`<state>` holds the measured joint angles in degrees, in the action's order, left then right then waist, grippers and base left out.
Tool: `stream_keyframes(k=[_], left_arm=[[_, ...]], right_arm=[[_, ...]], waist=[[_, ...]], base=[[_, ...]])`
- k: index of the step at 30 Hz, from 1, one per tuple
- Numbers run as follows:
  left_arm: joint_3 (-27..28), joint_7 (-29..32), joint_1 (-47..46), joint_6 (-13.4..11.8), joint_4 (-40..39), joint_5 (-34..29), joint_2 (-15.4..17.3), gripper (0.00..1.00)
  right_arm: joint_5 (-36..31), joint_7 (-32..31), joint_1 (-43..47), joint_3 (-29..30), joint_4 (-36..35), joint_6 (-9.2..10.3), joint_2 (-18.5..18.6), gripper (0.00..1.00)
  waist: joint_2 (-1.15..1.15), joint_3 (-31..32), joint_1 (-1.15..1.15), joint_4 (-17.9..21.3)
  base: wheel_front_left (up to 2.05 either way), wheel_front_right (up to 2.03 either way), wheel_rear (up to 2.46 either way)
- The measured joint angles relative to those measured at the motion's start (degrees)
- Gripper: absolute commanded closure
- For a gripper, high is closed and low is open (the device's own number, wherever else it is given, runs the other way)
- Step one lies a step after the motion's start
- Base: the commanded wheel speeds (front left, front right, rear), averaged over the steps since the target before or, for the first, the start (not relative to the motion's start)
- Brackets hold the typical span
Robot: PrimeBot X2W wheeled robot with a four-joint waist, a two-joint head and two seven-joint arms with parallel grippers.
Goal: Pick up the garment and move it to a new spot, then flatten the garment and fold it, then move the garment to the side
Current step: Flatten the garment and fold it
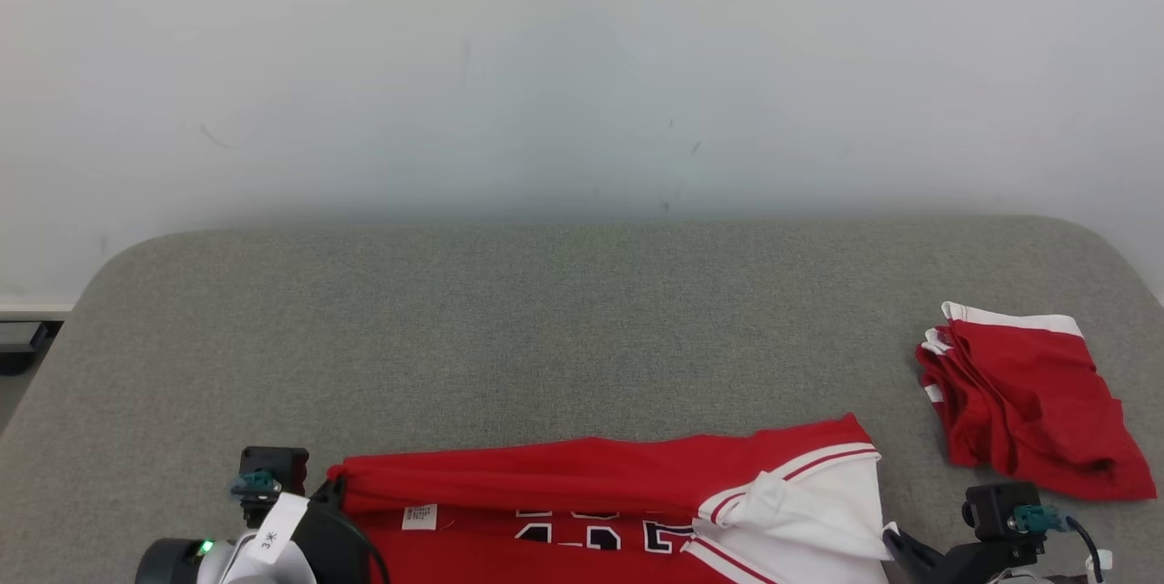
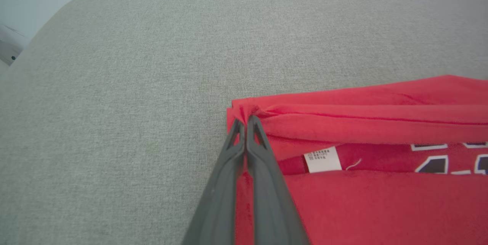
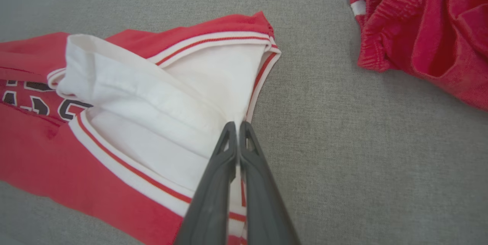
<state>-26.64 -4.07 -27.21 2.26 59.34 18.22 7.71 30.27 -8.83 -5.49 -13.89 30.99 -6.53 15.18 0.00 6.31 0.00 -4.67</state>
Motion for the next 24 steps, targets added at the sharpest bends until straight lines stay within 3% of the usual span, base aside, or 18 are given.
stream_keyframes(k=[14,15,16,17,18,24], left_arm=[[-0.36,-1.09,2.46,-0.3,-1.23,-0.13,0.55,1.0],[-0.4,-1.08,2.56,-0.3,-1.23,-0.13,0.57,0.96],[-0.43,-1.08,2.57,-0.27,-1.29,-0.13,0.57,0.76],[-0.44,-1.08,2.57,-0.27,-1.36,-0.13,0.59,0.56],[-0.52,-1.08,2.56,-0.27,-1.42,-0.14,0.59,0.0],[-0.55,-1.2,2.58,-1.24,-1.55,-0.58,1.64,0.0]], right_arm=[[0.92,-4.58,7.85,0.55,-12.45,3.08,1.36,1.0],[0.97,-4.87,7.98,0.6,-13.14,3.2,1.47,1.0],[1.04,-5.37,8.16,0.66,-13.89,3.55,1.57,1.0],[1.3,-5.91,8.51,0.66,-14.62,3.58,1.64,0.6],[1.41,-6.44,8.83,0.62,-15.07,3.64,1.71,0.0],[2.82,-10.89,11.61,-0.03,-18.34,4.11,2.01,0.0]], waist=[[0.01,-0.85,0.0,-0.58],[0.0,-0.94,0.0,-0.64],[0.01,-1.03,0.0,-0.69],[0.0,-1.11,0.01,-0.74],[0.0,-1.19,0.0,-0.79],[0.0,-1.46,0.0,-1.03]], base=[[0.0,0.0,0.0],[0.0,0.0,0.0],[0.0,0.0,0.0],[0.0,0.0,0.0],[0.0,0.0,0.0],[0.0,0.0,0.0]])
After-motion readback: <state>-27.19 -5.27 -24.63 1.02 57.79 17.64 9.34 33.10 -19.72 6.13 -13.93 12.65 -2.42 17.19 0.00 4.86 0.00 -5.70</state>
